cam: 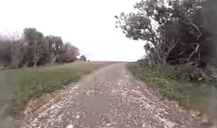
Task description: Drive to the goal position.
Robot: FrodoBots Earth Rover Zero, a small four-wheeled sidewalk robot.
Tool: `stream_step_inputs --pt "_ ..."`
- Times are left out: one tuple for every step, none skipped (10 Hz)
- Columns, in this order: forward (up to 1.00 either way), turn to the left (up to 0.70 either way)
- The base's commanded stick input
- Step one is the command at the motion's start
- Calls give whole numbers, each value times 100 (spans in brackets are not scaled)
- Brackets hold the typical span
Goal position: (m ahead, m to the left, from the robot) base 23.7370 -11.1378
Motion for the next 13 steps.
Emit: stream_step_inputs --pt "85 0" --pt "85 0" --pt "85 0" --pt "85 0" --pt "85 0" --pt "85 0" --pt "85 0" --pt "85 0" --pt "85 0" --pt "85 0" --pt "85 0" --pt "85 0" --pt "85 0"
